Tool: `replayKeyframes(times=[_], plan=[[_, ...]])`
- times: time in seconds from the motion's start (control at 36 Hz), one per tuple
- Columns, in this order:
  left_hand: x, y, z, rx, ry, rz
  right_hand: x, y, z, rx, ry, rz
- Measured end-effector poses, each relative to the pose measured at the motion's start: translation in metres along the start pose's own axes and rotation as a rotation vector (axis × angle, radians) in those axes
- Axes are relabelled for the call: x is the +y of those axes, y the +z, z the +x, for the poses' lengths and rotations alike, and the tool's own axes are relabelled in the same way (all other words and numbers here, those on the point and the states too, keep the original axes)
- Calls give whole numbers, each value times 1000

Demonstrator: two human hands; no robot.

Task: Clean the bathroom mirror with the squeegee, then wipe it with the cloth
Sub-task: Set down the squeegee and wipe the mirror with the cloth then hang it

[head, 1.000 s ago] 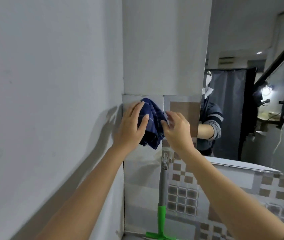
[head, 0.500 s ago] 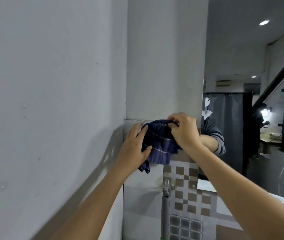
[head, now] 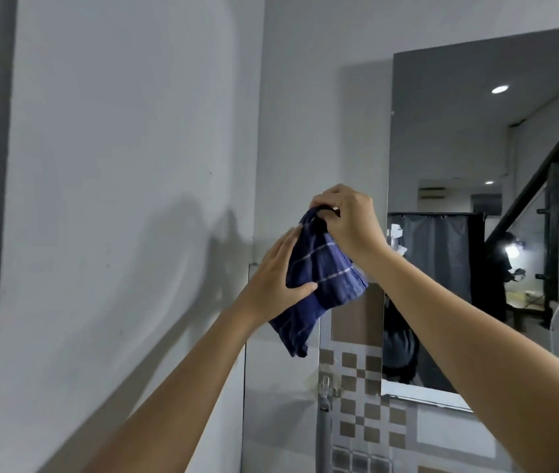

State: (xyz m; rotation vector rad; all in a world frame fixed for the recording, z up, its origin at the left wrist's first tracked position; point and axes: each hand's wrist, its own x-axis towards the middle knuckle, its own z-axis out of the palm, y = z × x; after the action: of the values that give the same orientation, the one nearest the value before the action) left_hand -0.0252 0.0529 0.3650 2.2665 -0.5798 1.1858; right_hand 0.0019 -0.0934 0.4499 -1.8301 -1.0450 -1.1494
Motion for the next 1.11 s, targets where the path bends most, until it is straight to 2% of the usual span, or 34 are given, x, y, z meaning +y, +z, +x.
replayKeyframes(times=[0.11,0.25,0.31,0.56,0.69,0.81,0.89,1.11], plan=[[24,-15,-1,30,35,-67,-14,-20,5,54,-12,40],[52,-25,-17,-48,-85,-392,-22,-41,-10,71,14,59],[60,-25,-24,-82,-105,-446,-23,-49,-23,59,33,56],[97,-10,-56,-440,-208,-559,-18,-71,-89,-17,142,55],[110,12,-70,-525,-261,-572,-9,-77,-122,-16,221,39],[112,28,-88,-467,-331,-670,5,-73,-161,-38,332,61],[107,38,-103,-380,-398,-753,6,-69,-198,-120,409,142],[92,56,-128,-132,-554,-1012,8,-65,-271,-212,613,299]])
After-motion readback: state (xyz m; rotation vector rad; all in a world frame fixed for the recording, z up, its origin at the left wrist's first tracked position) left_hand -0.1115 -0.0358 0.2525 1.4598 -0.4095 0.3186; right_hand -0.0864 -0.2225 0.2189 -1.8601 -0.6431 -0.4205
